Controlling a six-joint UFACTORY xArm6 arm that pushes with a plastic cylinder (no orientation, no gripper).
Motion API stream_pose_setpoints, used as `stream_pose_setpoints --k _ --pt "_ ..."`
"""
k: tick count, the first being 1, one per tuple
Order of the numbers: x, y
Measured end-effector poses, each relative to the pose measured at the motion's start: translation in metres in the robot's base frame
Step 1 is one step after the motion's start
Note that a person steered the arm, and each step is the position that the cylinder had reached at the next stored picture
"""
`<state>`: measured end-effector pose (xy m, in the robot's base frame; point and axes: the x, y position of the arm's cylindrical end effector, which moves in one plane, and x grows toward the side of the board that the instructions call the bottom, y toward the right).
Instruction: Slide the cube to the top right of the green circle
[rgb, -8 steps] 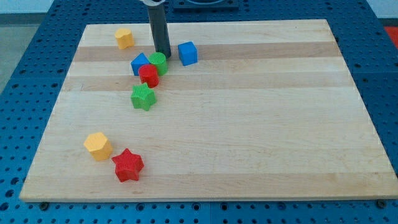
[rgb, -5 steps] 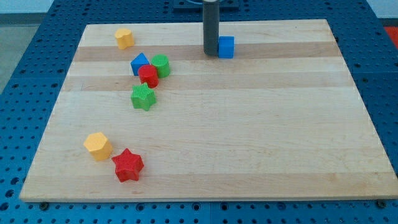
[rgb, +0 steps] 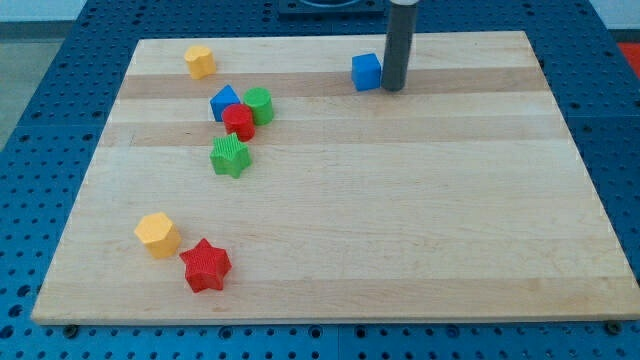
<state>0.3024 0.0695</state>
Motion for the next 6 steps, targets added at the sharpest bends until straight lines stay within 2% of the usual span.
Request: stream_pose_setpoints --k 1,2,3,4,6 --pt "-0.004 -0.022" --pt "-0.025 -0.022" --pt "-0.041 0.007" --pt "-0.077 0.041" --pt "-0.056 -0.034"
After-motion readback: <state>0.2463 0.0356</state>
